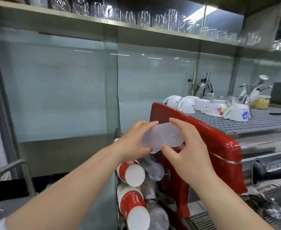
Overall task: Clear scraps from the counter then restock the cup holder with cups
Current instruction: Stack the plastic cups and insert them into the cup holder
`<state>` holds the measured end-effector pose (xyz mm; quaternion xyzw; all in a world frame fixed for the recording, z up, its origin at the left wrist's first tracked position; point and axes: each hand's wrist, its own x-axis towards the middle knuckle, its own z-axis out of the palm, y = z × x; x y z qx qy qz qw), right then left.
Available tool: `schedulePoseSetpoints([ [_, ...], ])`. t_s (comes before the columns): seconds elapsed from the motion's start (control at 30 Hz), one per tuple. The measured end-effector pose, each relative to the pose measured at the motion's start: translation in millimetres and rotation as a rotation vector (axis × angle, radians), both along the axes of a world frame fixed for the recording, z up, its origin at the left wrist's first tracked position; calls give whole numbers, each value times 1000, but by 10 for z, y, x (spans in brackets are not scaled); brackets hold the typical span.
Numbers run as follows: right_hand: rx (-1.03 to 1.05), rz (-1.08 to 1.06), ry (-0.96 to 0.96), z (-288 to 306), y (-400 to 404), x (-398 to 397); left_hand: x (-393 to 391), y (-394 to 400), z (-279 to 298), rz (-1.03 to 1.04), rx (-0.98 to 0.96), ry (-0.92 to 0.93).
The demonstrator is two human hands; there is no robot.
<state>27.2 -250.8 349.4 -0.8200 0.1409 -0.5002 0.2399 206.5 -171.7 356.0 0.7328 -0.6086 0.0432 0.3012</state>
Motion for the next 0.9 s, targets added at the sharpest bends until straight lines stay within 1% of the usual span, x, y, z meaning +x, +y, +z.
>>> schedulePoseSetpoints([
  [0.1,-38,-15,9,-59,-137,146,134,-221,-88,20,25,22],
  [0.27,-28,13,14,-142,-310,354,318,-491,-188,56,59,52],
  [0.5,13,23,68,-257,-470,584,466,-716,-305,90,103,107],
  [0.7,34,14,102,-318,-567,755,495,-780,-321,56,97,144],
  [0.9,27,34,133,-353,-611,850,449,-764,-309,-18,41,181],
])
